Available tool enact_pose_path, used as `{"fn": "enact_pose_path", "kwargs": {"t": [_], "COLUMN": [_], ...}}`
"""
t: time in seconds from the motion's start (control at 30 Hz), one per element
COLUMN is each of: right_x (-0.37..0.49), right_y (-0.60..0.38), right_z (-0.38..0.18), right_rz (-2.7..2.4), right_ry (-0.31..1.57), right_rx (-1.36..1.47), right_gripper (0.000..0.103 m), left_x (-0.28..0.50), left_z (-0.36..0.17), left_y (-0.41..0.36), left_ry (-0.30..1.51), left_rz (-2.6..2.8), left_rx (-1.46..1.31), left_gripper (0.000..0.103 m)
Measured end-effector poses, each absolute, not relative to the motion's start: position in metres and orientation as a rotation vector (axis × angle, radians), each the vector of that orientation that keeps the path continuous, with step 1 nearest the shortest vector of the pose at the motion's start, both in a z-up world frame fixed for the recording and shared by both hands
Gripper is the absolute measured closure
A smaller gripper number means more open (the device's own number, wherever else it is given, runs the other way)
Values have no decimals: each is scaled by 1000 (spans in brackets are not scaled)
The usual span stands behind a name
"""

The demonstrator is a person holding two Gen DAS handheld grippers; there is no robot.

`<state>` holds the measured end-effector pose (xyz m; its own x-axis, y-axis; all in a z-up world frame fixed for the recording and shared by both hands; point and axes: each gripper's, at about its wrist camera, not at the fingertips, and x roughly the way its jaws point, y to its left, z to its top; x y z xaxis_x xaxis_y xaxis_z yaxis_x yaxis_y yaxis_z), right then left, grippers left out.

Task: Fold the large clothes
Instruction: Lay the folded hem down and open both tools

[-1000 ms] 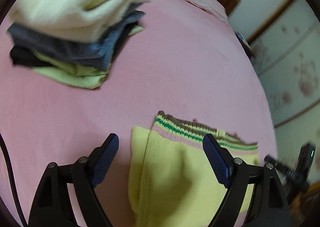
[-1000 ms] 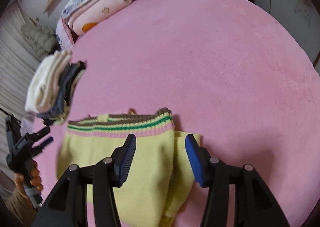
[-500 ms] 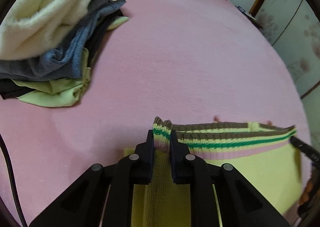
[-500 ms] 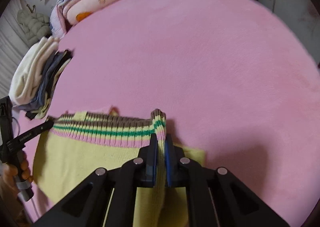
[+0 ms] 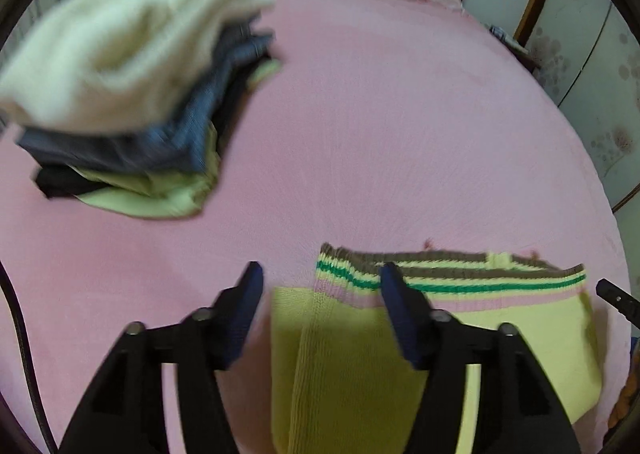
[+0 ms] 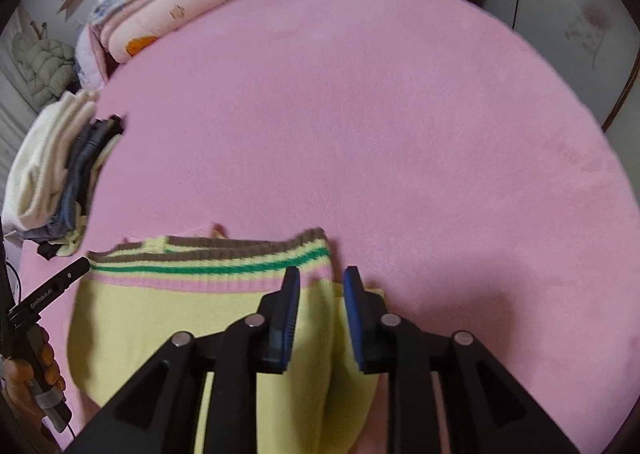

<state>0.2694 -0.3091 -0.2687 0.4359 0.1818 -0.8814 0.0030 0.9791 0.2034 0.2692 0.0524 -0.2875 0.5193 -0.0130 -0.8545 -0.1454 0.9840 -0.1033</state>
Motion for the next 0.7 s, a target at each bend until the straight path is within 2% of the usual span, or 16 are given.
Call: {"fn": "enact_pose_path", "kwargs": {"t": [0.17,0.37,0.43,0.47,0.57,0.7], "right_x": [239,208,200,196,186,181], "right_y": [-271,-215,-208,-208,-229,-265], "right_z": [-244,-270,-281,-286,-295,-297], "right_rz": [235,345,331,303,254,211], "right_ry": [1066,1132,1139,1139,1113,1118], "right_rx": [201,168,115,68,16,38], "right_gripper": [79,78,79,79,86,98], "left_x": [232,206,200,197,190,188], "left_z": [-263,-297,-315,-324,-329,-331], "left_y": [36,14,16,22,32,32], "left_ry": [929,1038,1075,1084,1058,1039], "left_rz": [41,62,111,115,87,50], "left_rx": [-230,-242,-215,-210,-199,-158], "left_gripper": [41,42,47,53,62,63]}}
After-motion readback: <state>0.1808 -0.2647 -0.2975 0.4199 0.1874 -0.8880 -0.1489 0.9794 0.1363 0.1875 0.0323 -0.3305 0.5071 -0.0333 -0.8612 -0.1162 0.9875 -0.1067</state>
